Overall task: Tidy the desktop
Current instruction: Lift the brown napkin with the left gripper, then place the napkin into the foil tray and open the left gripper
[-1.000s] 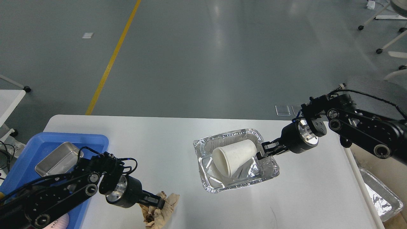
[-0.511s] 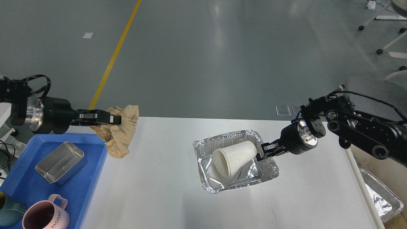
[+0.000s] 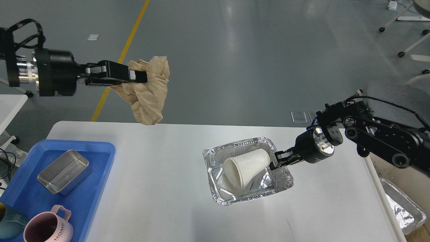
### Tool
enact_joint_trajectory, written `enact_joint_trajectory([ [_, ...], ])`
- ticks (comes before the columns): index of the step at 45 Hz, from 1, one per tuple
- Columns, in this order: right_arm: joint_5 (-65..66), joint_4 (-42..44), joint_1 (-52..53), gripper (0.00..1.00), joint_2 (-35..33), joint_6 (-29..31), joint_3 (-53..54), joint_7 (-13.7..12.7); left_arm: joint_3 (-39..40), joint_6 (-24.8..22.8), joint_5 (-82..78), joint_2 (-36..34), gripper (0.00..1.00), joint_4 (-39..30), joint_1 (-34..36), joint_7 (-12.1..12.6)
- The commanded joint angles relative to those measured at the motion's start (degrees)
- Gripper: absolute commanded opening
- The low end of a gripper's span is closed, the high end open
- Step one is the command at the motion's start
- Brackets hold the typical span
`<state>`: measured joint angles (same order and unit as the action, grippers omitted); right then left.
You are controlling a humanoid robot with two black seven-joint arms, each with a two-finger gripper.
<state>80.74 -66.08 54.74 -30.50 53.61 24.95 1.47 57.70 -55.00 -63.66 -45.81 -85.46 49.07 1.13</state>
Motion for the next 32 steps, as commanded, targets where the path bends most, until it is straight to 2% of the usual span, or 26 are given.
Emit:
enact_joint_trajectory([
  [1, -0.1, 0.0, 0.1, 0.0, 0.0, 0.0, 0.0, 0.0, -7.5, 0.0, -1.7, 9.5, 0.0, 3.4, 2.3, 0.7],
  [2, -0.1, 0.0, 0.1, 0.0, 0.0, 0.0, 0.0, 0.0, -7.5, 0.0, -1.7, 9.5, 0.0, 3.4, 2.3, 0.7],
  [3, -0.1, 0.1, 0.1, 0.0, 0.0, 0.0, 0.0, 0.0, -11.3, 0.0, -3.6, 13.9, 0.0, 5.0, 2.8, 0.7],
  [5, -0.1, 0.1, 0.1, 0.0, 0.0, 0.0, 0.0, 0.0, -13.2, 0.0, -5.1, 16.5, 0.0, 5.6, 2.7, 0.7],
  [15, -0.1, 0.0, 0.3, 0.0, 0.0, 0.0, 0.0, 0.0, -17.4, 0.0, -10.6, 26.5, 0.0, 9.5, 1.7, 0.9],
  [26, -0.2, 0.0, 0.5, 0.0, 0.0, 0.0, 0.2, 0.0, -17.9, 0.0, -13.7, 30.0, 0.01, 11.4, 0.5, 1.1],
  [32, -0.2, 0.0, 0.6, 0.0, 0.0, 0.1, 0.2, 0.0, -17.9, 0.0, -13.7, 30.1, 0.14, 11.5, 0.2, 2.7],
])
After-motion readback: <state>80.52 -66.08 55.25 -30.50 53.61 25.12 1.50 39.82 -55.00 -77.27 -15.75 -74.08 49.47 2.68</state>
